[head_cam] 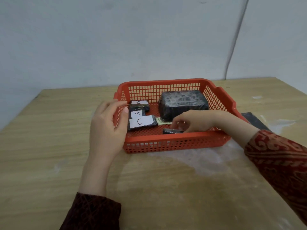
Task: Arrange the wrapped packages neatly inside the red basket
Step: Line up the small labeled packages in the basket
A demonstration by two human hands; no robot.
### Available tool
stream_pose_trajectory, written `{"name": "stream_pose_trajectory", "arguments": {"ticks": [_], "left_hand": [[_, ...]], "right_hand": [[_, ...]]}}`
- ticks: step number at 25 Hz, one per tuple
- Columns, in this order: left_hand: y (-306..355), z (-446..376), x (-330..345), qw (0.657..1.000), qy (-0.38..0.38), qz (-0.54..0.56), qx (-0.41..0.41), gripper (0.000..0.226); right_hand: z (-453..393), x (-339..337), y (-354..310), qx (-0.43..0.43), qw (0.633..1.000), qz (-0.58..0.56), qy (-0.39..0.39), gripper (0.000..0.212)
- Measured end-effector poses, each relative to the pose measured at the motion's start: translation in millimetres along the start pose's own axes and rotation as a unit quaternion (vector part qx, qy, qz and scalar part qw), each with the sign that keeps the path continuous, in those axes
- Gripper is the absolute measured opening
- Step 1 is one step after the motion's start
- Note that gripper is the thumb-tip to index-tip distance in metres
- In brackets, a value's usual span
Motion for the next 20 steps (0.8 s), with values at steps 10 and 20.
{"name": "stream_pose_trajectory", "arguments": {"ticks": [10, 20], "left_hand": [[-12, 4, 14, 0.988, -0.005, 0.071, -0.137, 0.031], [-14, 4, 15, 0.987, -0.007, 0.076, -0.144, 0.028]], "right_hand": [[-31, -17, -39, -0.078, 0.990, -0.094, 0.072, 0.024], [-78, 2, -79, -0.127, 0.979, 0.051, 0.151, 0.018]]}}
Point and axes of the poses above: each hand's wrist, its own z-axis away from the middle knuckle, its own x-axis out of the palm, y = z × x, the point moved 1 cm from there along -z, towards the middle knuckle, and after that the axes turned 5 degrees about y, right-handed, at the moved point
